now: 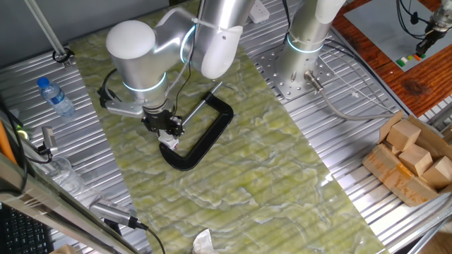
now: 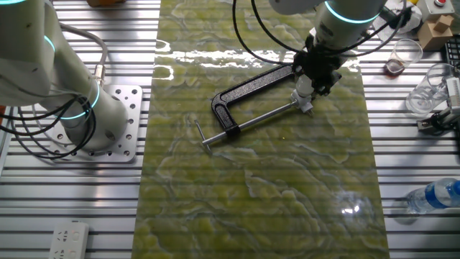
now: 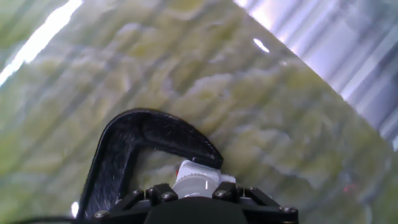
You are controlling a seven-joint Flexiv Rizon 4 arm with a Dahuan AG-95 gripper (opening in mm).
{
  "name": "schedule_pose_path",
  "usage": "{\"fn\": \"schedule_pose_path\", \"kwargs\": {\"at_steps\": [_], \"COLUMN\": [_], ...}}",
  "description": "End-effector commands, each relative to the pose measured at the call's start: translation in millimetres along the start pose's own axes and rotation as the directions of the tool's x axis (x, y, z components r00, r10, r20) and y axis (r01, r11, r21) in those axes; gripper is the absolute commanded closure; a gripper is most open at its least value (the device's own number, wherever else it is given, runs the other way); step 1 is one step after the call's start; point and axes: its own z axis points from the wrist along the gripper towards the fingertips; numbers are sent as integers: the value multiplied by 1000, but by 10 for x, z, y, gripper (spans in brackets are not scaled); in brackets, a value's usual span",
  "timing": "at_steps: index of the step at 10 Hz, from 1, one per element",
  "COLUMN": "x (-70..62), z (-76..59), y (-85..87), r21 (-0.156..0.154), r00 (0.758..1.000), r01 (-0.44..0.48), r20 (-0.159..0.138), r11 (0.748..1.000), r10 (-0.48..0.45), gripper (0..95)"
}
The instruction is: Take out the light bulb by rotating it
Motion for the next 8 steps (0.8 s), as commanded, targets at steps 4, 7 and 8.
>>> {"fn": "schedule_pose_path", "kwargs": {"at_steps": [4, 7, 8], "x": [-9, -11, -11], "z": [-3, 2, 0], "y": [2, 11, 12], "r21": [-2, -8, -7], "r00": [907, 871, 871], "r01": [421, 490, 491], "r20": [-9, -9, -11], "r11": [907, 872, 871], "r10": [-421, -490, -491], "gripper": [950, 950, 950]}}
